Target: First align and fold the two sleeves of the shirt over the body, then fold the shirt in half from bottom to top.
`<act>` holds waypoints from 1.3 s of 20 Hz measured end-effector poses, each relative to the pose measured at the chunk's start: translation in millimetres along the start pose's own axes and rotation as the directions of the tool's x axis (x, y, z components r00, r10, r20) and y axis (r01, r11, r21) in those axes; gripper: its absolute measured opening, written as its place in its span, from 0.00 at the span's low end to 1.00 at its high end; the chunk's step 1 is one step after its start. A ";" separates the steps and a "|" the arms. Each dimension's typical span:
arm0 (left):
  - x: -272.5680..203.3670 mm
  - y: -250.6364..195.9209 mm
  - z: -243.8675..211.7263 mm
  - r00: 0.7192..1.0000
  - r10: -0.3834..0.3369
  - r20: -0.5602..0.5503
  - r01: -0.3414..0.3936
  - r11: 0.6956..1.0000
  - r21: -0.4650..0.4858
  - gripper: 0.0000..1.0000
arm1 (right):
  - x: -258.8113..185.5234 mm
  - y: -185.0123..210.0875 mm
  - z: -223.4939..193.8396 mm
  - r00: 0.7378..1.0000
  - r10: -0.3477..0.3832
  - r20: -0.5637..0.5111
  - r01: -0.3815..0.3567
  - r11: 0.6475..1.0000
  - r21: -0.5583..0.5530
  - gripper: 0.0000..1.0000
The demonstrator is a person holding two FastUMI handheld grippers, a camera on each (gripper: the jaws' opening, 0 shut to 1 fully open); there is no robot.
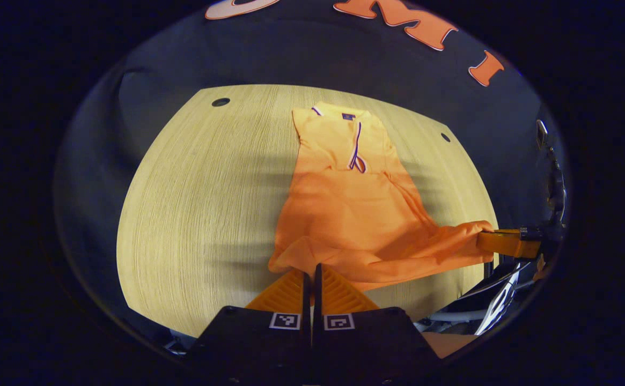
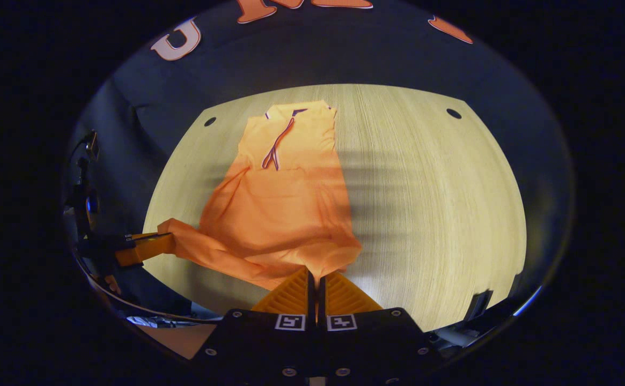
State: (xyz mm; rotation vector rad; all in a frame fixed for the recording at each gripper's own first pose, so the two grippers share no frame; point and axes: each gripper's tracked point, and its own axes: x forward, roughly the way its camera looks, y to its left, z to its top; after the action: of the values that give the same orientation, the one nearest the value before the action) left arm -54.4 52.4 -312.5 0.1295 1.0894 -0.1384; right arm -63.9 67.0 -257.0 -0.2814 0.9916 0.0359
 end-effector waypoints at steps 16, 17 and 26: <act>56.5 -5.4 180.6 0.981 -0.012 0.192 0.001 0.998 0.057 0.01 | 37.3 -33.5 191.5 0.975 -0.088 0.204 0.100 0.994 -0.051 0.01; 62.5 -3.3 191.4 0.980 -0.009 0.197 -0.003 0.998 0.059 0.01 | 43.7 -34.6 201.9 0.974 -0.091 0.208 0.104 0.993 -0.052 0.00; 121.4 21.4 276.0 0.969 0.054 0.240 -0.076 0.993 0.085 0.01 | 107.2 -54.2 262.2 0.975 -0.106 0.196 0.106 0.994 0.008 0.00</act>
State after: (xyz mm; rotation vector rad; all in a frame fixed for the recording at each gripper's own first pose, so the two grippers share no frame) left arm 245.5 19.9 -293.5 0.2268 0.8390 -0.1417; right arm 218.7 70.0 -199.3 -0.3265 0.7794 -0.0316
